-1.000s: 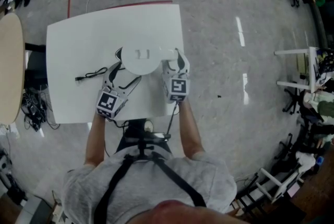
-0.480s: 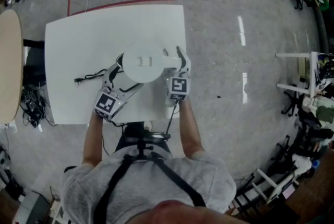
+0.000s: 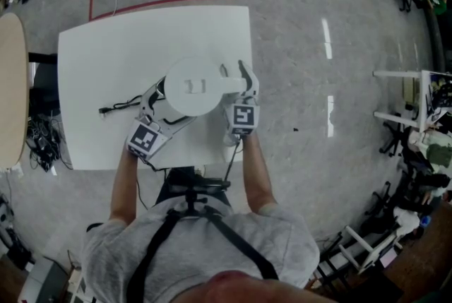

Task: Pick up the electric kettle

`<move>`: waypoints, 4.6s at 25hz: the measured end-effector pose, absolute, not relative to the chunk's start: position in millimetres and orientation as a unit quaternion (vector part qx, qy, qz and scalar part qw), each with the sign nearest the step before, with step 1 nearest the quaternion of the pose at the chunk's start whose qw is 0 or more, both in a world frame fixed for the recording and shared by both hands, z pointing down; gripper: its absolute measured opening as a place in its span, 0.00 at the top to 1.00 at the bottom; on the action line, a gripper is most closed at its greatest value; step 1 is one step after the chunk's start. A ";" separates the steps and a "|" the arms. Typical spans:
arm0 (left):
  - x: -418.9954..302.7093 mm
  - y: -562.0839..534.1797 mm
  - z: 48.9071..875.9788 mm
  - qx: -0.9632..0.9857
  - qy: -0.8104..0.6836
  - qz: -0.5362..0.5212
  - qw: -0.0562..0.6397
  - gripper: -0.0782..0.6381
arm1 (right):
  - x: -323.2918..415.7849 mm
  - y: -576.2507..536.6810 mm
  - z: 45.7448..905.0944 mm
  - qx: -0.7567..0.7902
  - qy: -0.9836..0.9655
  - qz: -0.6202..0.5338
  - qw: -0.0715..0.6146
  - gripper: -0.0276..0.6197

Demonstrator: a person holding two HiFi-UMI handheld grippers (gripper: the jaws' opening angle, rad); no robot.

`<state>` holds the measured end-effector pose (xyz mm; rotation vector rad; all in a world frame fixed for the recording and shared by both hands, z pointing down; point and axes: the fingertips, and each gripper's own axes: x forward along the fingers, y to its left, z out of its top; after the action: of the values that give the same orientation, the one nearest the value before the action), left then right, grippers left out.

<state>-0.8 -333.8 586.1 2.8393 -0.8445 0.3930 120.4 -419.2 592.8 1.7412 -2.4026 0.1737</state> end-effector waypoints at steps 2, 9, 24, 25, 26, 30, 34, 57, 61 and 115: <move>-0.6 -333.6 585.1 0.948 -0.278 0.135 0.074 0.19 | 119.8 -419.9 590.8 0.579 -0.810 0.053 0.082 0.66; 2.0 -338.2 584.7 0.950 -0.270 0.140 0.069 0.17 | 119.6 -428.8 587.8 0.571 -0.816 0.051 0.072 0.66; 1.8 -338.0 582.7 0.946 -0.288 0.133 0.071 0.17 | 109.5 -434.7 583.3 0.545 -0.836 0.052 0.043 0.95; 2.7 -337.1 582.7 0.945 -0.291 0.133 0.071 0.17 | 110.2 -434.1 582.9 0.544 -0.837 0.051 0.041 0.95; 4.1 -335.9 582.4 0.944 -0.292 0.132 0.073 0.17 | 111.7 -433.1 582.5 0.543 -0.838 0.050 0.040 0.95; 6.9 -333.2 580.4 0.943 -0.296 0.133 0.075 0.17 | 115.4 -432.0 576.4 0.545 -0.837 0.043 0.035 0.95; 4.4 -328.7 579.9 0.941 -0.302 0.131 0.084 0.18 | 110.8 -430.9 574.6 0.535 -0.843 0.043 0.036 0.95; -17.8 -256.7 536.4 0.937 -0.325 0.118 0.047 0.18 | 82.4 -363.7 526.6 0.502 -0.865 0.022 0.009 0.95; -24.6 -238.3 528.1 0.935 -0.332 0.114 0.046 0.18 | 74.3 -345.7 515.0 0.499 -0.866 0.023 0.009 0.95; -74.9 -70.1 462.5 0.919 -0.372 0.126 0.048 0.18 | 17.9 -180.7 460.5 0.460 -0.887 0.021 0.025 0.95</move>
<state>-74.9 -70.1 462.5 2.8005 -1.1329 0.3852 17.9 -180.7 460.5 1.4222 -2.7436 0.0660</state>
